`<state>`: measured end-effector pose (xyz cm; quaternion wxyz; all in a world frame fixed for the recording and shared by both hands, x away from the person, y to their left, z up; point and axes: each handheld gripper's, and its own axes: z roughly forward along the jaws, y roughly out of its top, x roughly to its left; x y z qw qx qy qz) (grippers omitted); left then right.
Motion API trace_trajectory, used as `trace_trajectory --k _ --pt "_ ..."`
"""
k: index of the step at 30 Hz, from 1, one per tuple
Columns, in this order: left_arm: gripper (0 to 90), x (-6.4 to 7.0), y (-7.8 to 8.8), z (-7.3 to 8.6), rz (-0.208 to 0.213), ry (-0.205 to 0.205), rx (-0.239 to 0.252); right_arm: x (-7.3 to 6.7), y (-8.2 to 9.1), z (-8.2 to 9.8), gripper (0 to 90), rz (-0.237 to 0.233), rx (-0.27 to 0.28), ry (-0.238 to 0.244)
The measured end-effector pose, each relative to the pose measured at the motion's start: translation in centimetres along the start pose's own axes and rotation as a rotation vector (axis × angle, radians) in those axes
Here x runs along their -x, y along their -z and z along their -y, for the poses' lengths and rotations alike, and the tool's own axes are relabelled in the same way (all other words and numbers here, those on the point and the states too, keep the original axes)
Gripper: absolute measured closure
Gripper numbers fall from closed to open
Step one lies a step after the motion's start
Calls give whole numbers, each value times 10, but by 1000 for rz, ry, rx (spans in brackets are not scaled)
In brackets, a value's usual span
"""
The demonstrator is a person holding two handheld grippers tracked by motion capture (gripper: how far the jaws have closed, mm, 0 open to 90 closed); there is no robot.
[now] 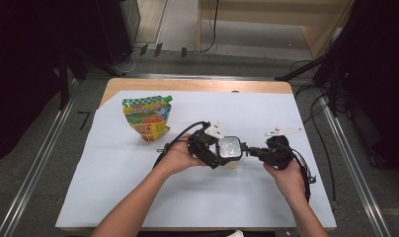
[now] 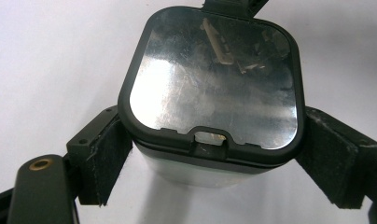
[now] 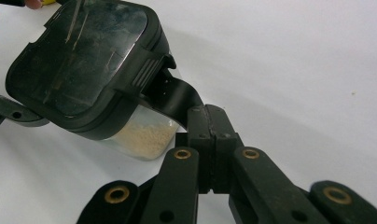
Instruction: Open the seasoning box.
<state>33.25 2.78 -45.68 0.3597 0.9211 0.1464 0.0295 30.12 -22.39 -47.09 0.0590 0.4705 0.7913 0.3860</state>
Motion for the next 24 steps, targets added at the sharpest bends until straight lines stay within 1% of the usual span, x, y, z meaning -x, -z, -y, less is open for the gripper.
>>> trace_trajectory --k 7,10,15,16,18,20,24 --pt "160 0 1 -1 2 -5 -6 0 0 0 900 0 0 -1" --pt "159 -1 1 -2 7 3 -3 0 0 0 900 -2 -2 1" --pt "158 0 1 -4 5 6 -6 0 0 0 900 -2 -2 0" --pt "158 0 2 -5 6 1 -9 0 0 0 900 -3 -2 0" --pt "158 0 3 -5 9 6 -3 0 0 0 900 0 0 0" --pt "161 1 4 -6 2 -5 4 0 0 0 900 -5 -1 -2" --pt "165 1 5 -8 0 -11 1 0 0 0 900 -5 4 2"
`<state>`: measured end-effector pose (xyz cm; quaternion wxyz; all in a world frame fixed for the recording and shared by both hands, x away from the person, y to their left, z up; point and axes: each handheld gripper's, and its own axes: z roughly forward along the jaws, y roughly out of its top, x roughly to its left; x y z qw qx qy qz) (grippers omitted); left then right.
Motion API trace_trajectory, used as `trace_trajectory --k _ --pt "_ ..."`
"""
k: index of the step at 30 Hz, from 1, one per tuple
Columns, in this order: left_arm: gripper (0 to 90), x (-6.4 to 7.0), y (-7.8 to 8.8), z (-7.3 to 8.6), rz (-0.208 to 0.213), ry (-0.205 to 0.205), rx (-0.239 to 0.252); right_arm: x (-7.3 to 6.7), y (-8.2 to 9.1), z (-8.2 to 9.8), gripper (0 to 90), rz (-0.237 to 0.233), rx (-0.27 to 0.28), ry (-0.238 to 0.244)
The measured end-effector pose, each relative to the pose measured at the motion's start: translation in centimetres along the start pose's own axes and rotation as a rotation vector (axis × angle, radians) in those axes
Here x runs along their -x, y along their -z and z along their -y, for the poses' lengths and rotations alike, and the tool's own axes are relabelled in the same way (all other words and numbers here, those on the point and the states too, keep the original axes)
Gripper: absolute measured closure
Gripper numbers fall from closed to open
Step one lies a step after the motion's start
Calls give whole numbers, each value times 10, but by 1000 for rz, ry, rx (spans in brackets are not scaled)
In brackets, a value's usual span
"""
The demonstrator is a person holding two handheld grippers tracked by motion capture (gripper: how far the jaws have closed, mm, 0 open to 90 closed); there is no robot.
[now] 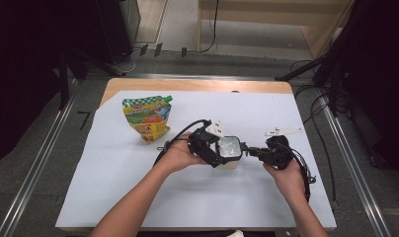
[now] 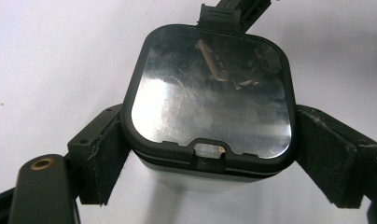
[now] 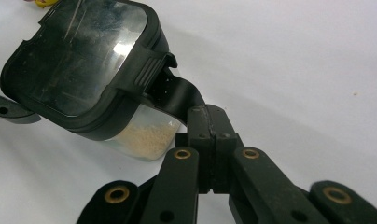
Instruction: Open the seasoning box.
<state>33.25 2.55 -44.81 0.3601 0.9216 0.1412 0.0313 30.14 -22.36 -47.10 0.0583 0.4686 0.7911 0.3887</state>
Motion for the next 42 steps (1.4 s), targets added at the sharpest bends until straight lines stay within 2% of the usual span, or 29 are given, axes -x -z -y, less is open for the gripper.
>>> trace_trajectory --k 19,23,27,32,36,39,40,41,42 --pt "165 1 9 -13 -8 -27 -9 1 0 0 900 -11 1 -5" --pt "179 2 14 -18 7 -5 24 1 0 0 900 -14 1 -7" --pt "183 3 16 -21 6 -3 15 1 0 0 900 -15 4 -5" --pt "190 4 20 -26 6 26 17 1 0 0 900 -23 1 -9" --pt "190 5 20 -31 -4 35 -3 0 -1 0 900 -22 1 -10" --pt "192 5 21 -35 -2 41 0 0 -1 0 900 -22 1 -9" --pt "258 5 23 -36 53 51 32 0 -1 0 900 -21 1 -8" --pt "359 7 23 -37 49 51 41 0 0 0 900 -24 0 -8" --pt "360 8 23 -38 45 43 41 0 0 0 900 -26 -1 -8"
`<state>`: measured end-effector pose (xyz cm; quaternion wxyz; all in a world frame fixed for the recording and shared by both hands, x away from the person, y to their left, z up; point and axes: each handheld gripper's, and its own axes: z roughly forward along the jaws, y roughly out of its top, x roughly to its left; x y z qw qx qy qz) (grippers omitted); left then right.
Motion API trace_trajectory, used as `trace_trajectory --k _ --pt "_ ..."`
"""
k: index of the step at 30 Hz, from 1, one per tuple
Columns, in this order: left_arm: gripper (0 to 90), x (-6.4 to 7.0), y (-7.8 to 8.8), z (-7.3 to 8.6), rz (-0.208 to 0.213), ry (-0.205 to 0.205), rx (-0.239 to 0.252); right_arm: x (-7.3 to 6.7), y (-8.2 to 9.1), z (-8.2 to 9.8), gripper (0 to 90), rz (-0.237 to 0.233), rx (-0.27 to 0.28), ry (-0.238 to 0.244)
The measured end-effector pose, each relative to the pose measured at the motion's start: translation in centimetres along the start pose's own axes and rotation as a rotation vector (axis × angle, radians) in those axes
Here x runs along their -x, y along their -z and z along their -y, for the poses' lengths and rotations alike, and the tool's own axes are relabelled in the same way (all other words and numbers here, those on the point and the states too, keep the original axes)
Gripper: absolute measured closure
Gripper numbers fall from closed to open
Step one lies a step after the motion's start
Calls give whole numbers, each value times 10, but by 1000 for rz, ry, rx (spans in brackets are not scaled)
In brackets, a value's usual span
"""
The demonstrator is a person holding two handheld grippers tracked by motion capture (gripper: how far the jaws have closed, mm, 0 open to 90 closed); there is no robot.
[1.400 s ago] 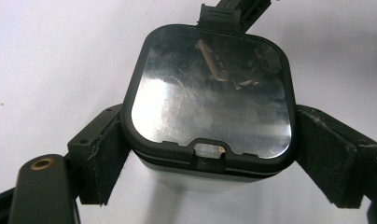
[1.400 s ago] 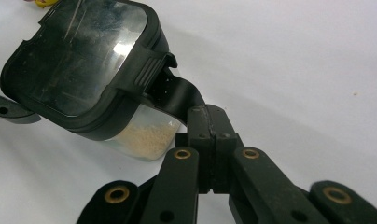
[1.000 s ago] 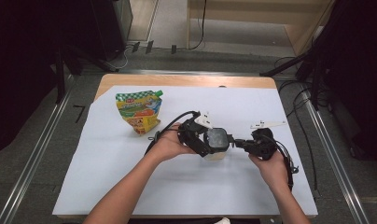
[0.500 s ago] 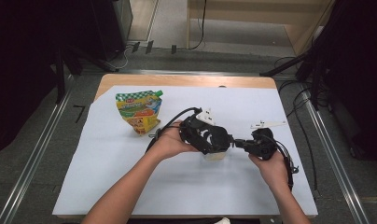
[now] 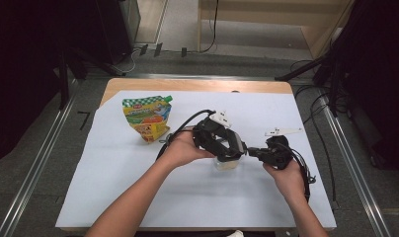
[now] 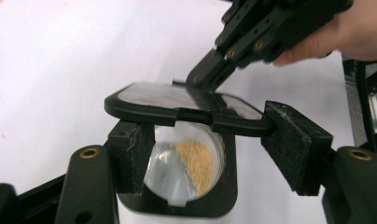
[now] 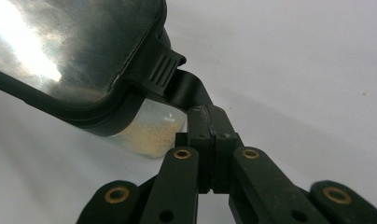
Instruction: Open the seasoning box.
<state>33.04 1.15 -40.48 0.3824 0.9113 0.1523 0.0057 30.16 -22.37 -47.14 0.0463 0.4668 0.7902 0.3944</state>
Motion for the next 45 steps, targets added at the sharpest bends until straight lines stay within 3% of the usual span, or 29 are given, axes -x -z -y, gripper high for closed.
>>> trace_trajectory --k 2,10,18,29,41,45 --pt "366 3 -1 -3 -16 -26 -14 -1 0 0 900 6 1 4" --pt "485 5 -1 -11 17 -36 -24 0 0 0 900 1 4 3" --pt "677 8 -1 -24 49 -64 -19 -3 -1 0 900 -21 5 16" --pt "740 9 -3 -27 75 -65 -10 1 2 -3 900 -6 46 0" --pt "739 8 -8 -33 90 -57 -15 3 -5 -2 900 -8 41 -19" --pt "739 6 -13 -32 115 -23 -8 1 -5 -2 900 -1 44 -21"
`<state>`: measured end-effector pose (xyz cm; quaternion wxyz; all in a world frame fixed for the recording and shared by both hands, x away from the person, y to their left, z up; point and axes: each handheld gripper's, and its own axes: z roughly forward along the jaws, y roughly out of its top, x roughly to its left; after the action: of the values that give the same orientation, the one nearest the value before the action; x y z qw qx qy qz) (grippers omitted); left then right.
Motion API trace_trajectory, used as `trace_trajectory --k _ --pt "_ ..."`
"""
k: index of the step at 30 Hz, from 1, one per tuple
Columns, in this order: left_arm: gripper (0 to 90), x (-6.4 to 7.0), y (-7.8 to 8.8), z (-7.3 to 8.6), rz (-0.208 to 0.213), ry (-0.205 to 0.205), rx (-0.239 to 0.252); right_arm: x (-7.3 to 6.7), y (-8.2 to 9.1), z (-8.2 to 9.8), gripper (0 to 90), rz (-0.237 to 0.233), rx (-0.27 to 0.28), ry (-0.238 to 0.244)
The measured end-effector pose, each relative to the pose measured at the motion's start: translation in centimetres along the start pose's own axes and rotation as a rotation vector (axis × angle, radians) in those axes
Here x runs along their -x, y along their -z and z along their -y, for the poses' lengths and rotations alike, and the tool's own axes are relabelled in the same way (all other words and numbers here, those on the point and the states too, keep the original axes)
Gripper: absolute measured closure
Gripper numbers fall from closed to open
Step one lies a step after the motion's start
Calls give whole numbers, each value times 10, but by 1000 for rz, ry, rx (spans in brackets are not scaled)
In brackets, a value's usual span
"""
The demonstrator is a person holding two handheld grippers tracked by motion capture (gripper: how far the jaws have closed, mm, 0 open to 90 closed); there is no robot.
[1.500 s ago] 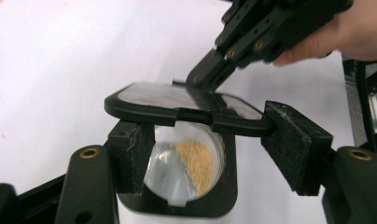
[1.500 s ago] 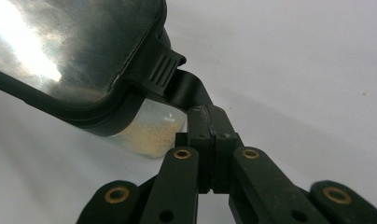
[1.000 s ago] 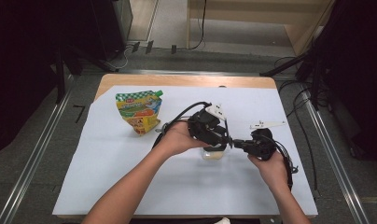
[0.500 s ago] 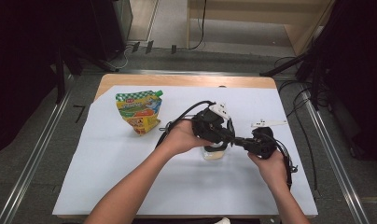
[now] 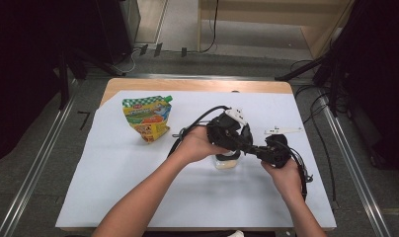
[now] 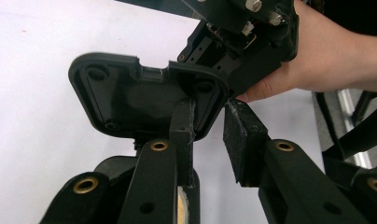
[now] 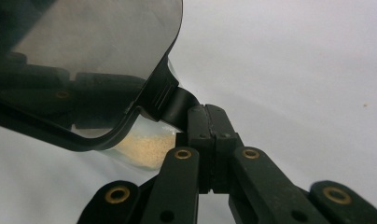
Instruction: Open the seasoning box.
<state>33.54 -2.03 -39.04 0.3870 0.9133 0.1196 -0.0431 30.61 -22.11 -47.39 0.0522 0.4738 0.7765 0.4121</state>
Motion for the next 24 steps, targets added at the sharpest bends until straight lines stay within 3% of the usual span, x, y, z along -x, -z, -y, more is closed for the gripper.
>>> trace_trajectory --k 3,14,19,24 --pt "738 -1 -1 1 11 9 6 0 0 1 900 -23 2 -17" --pt "738 -4 -7 2 29 25 18 -2 1 1 900 -11 -1 -5" --pt "730 -8 -6 9 64 72 46 -2 2 1 900 -21 3 -7" --pt "702 -10 -1 14 59 98 48 0 11 3 900 -7 11 -9"
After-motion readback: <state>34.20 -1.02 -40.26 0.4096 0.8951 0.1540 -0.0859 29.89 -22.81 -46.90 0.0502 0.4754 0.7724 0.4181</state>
